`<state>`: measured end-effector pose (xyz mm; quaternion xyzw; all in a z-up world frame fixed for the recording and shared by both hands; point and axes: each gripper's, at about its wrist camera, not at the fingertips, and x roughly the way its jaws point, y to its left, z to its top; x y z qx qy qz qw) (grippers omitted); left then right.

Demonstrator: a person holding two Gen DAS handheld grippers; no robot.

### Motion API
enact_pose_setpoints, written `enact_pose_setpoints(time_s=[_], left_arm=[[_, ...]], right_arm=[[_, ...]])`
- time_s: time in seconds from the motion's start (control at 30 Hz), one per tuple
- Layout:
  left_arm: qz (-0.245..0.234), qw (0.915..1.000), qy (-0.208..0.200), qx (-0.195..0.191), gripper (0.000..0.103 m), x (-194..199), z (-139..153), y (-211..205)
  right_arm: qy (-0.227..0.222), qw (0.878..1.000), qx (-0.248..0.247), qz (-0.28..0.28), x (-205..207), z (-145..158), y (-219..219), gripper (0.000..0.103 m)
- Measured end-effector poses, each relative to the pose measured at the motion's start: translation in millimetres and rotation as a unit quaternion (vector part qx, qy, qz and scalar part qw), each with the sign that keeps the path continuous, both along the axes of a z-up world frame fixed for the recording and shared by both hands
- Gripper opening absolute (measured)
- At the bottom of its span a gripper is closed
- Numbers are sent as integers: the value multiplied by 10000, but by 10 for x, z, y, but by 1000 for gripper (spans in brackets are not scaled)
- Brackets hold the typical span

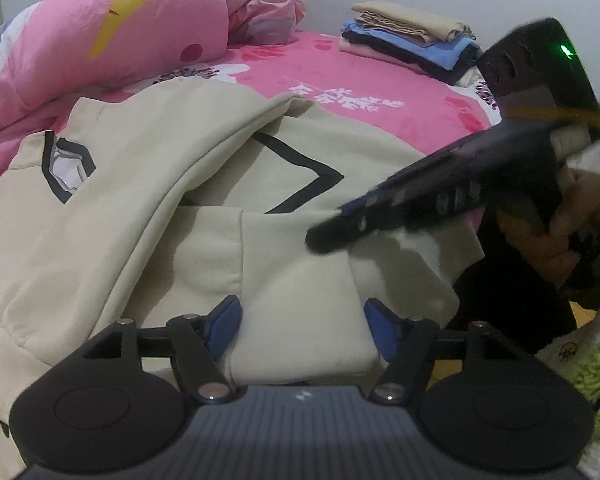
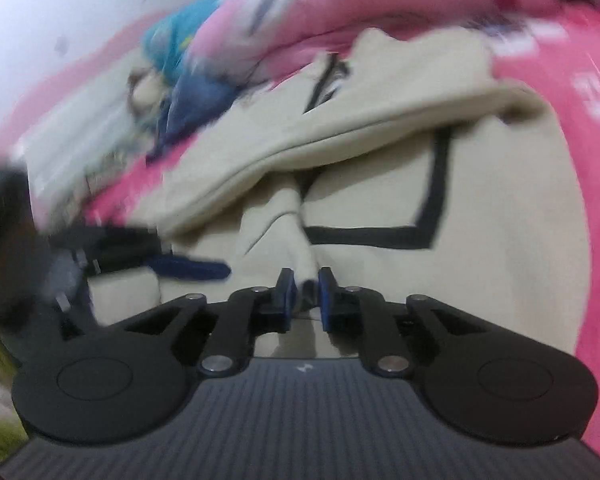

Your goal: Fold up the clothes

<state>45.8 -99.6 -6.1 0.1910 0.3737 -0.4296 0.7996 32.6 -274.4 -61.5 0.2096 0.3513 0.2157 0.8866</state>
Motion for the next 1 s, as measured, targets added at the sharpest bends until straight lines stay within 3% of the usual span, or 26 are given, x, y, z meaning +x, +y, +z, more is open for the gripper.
enact_pose_setpoints(time_s=[0.13,0.23,0.27,0.3,0.37,0.43,0.57,0.63,0.73,0.8,0.87,0.93,1.0], left_arm=[[16,9999,-63,-99,73,-28,-18,29],[124,9996,-56,-258,73,-45,-21,73],[185,9993,-47,-329,73,-50,-18,95],[255,9988,-37,-409,73,-60,-9,125],[397,9976,-28,-566,72,-91,23,207],[539,9959,-4,-731,72,-130,98,339],[728,9815,39,-1772,71,-114,382,761],[886,9716,-150,-2187,73,-17,472,920],[1370,9644,-348,-2233,73,234,436,1028],[1700,9643,-168,-2025,73,441,275,1039],[1957,9654,239,-1707,71,622,30,1034],[2042,9652,540,-1539,67,693,-177,1046],[2009,9657,410,-1595,70,648,-179,1053]], right_arm=[[-495,9966,-387,-526,-62,267,-122,17],[-743,9969,-255,-56,-15,358,45,19],[-775,9962,-363,147,10,316,147,28],[-645,9956,-627,254,63,213,260,37],[-314,9929,-1109,286,157,11,393,38],[-251,9956,-874,235,154,40,329,39],[-391,9991,-139,70,295,375,130,40],[-542,9981,-241,-148,475,504,190,40],[-774,9947,-589,-335,717,497,387,40],[-659,9929,-954,-263,837,331,572,40],[-174,9908,-1339,-109,926,50,709,40],[-324,9904,-1342,-76,826,-37,675,40],[-439,9901,-1329,-65,737,105,551,39]])
